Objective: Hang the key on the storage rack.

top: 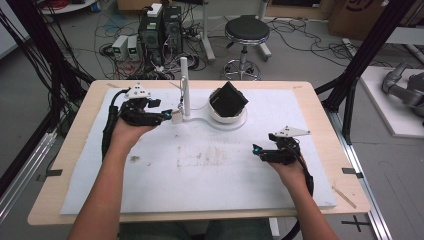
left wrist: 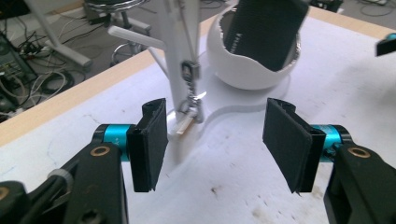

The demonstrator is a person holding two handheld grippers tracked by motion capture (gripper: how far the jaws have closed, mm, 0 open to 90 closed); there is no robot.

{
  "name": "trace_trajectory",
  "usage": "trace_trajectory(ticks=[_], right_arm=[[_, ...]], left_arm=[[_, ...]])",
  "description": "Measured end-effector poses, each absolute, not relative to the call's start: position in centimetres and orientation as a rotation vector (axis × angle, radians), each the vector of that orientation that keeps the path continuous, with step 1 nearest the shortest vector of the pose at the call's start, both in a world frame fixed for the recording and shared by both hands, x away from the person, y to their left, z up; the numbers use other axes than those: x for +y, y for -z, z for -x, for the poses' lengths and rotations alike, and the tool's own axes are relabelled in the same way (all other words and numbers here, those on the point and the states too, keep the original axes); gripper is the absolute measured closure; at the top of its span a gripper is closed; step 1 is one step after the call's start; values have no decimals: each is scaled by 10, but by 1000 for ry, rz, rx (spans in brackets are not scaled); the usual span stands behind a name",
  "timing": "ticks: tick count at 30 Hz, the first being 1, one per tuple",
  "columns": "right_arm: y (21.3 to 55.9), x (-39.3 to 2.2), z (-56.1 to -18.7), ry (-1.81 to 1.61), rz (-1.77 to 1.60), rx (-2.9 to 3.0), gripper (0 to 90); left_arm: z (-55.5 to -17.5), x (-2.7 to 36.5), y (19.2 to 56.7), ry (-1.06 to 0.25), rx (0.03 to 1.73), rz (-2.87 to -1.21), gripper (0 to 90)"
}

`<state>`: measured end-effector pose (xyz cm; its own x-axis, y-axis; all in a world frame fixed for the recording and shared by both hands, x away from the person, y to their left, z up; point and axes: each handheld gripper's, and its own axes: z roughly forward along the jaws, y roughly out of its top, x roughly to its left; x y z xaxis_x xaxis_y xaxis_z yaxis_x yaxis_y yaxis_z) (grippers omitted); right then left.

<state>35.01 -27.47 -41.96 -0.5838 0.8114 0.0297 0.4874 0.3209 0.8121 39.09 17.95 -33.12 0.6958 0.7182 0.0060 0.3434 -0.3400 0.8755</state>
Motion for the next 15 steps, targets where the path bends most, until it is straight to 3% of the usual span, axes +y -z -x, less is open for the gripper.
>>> trace_trajectory(ticks=[15], right_arm=[[423, -274, -348, -1137, -1142, 2216, 210]], left_arm=[[-355, 198, 357, -414, 776, -1917, 348]])
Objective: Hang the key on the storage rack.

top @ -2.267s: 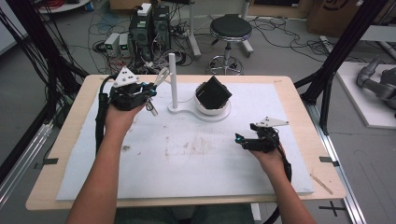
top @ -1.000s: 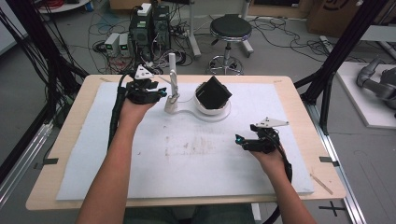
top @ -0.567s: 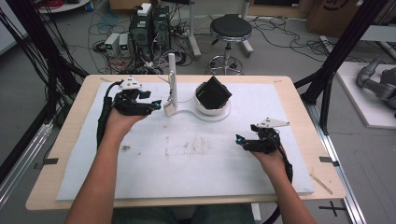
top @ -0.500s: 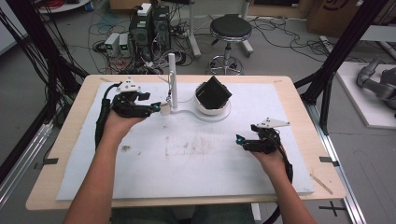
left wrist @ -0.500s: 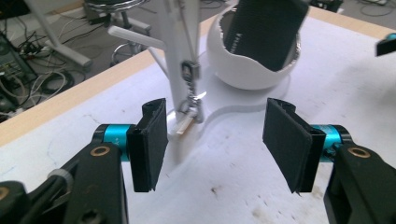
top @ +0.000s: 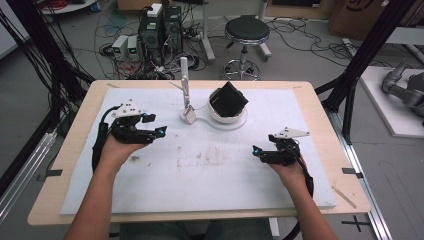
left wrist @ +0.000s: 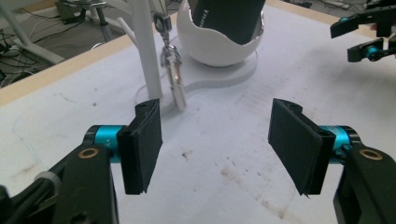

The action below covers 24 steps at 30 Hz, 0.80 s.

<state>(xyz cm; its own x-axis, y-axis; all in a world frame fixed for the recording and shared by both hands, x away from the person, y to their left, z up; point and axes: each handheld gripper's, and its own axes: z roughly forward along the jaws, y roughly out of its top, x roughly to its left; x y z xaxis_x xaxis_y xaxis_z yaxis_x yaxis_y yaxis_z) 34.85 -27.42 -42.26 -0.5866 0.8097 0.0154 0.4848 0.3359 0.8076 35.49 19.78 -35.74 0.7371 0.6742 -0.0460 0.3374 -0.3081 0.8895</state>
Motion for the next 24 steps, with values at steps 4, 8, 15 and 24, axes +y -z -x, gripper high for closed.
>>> trace_trajectory(ticks=[4, 8, 15, 24], right_arm=[[423, -274, -348, -1130, -1135, 2223, 210], [424, -274, -348, -1129, -1139, 2227, 210], [424, -275, -348, -1125, -1141, 2227, 210], [426, -275, -350, -1116, -1143, 2236, 210]], left_arm=[[-347, 202, 373, -390, 793, -1913, 322], [-341, 207, 388, -371, 808, -1902, 276], [-334, 216, 399, -362, 813, -1912, 237], [-333, 223, 410, -360, 826, -1935, 231]])
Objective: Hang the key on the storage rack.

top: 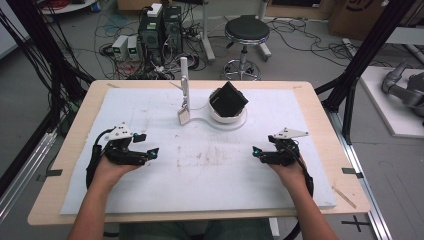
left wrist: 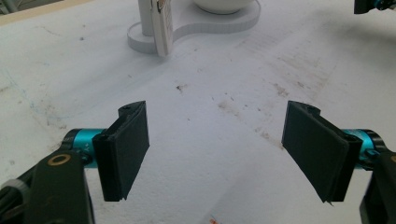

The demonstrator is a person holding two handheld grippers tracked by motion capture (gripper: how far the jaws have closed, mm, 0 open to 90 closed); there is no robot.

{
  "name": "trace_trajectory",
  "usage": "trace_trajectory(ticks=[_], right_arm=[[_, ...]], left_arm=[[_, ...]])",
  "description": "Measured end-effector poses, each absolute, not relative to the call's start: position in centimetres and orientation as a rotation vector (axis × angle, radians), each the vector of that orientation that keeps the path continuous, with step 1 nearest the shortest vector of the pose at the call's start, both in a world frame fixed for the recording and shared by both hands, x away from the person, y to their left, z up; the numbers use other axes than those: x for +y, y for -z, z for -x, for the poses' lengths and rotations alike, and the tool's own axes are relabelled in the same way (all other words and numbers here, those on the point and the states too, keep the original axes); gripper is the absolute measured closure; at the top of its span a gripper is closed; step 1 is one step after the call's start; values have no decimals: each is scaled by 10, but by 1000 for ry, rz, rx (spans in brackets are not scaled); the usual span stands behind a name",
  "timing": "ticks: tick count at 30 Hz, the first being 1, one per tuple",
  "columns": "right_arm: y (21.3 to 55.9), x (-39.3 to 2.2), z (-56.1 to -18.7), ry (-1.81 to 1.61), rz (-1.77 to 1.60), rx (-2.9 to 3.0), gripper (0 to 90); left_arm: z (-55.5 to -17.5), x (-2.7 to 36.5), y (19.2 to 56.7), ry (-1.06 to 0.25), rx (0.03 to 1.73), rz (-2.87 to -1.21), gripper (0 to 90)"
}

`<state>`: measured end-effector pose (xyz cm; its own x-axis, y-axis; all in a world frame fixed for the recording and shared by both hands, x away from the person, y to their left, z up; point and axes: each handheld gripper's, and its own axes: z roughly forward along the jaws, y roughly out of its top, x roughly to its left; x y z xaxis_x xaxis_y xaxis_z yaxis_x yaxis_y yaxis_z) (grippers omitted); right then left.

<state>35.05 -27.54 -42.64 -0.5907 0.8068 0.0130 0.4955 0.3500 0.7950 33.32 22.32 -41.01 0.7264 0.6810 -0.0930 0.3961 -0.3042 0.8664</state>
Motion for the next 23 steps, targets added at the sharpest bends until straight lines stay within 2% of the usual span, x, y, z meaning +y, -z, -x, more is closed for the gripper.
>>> trace_trajectory(ticks=[23], right_arm=[[429, -276, -350, -1095, -1145, 2243, 210]], left_arm=[[-337, 222, 425, -298, 867, -1947, 231]])
